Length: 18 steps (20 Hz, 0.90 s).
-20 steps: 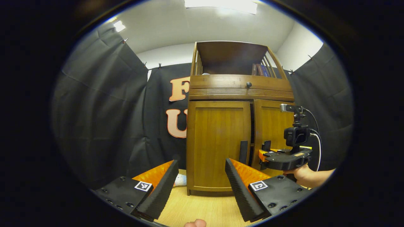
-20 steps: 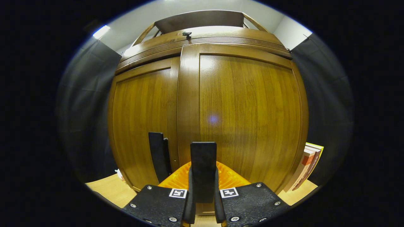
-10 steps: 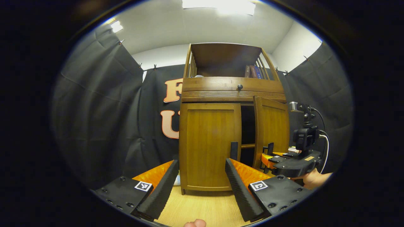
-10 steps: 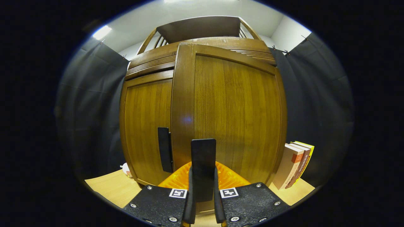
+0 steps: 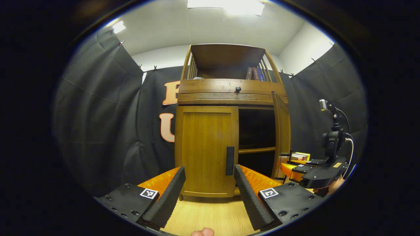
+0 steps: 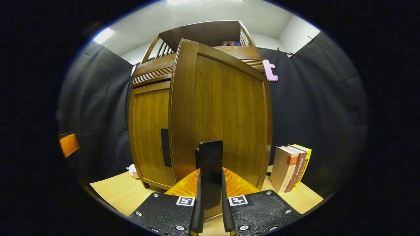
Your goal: Open the right door of the double-door shoe cabinet with the right hand, and open the left door with the left hand.
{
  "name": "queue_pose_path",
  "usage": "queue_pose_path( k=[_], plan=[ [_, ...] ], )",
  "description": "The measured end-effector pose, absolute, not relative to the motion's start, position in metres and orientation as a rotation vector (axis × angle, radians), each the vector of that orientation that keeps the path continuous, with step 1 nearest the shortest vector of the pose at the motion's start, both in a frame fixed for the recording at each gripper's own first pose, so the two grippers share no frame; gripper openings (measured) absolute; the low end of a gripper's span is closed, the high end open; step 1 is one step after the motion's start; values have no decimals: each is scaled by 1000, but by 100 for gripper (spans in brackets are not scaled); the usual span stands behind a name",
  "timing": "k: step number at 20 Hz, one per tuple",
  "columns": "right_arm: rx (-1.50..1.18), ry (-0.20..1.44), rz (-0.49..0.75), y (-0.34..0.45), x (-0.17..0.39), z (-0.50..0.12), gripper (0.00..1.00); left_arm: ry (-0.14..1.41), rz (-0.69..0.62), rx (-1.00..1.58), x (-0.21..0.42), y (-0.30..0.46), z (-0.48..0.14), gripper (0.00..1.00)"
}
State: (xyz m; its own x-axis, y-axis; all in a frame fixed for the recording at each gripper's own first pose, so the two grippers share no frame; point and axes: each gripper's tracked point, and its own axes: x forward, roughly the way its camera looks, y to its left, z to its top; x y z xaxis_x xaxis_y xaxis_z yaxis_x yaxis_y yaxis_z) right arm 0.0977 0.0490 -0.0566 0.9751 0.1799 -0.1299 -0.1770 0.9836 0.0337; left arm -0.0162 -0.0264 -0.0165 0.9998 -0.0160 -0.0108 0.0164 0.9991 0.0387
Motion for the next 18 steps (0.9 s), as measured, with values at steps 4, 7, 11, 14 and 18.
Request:
queue_pose_path(
  k=[4,7,11,14,18],
  plan=[
    [20,119,162,19,80,-52,21,10,-34,38,-15,-32,-17,99],
    [25,121,133,-4,72,-50,18,13,-42,37,-15,-41,-20,96],
    [18,137,110,-32,62,-51,11,19,-49,36,-18,-48,-25,94],
    [22,137,76,-52,61,-48,7,21,-48,34,-19,-51,-25,94],
    [29,139,26,-85,54,-52,2,21,-46,40,-22,-51,-28,94]
  ],
)
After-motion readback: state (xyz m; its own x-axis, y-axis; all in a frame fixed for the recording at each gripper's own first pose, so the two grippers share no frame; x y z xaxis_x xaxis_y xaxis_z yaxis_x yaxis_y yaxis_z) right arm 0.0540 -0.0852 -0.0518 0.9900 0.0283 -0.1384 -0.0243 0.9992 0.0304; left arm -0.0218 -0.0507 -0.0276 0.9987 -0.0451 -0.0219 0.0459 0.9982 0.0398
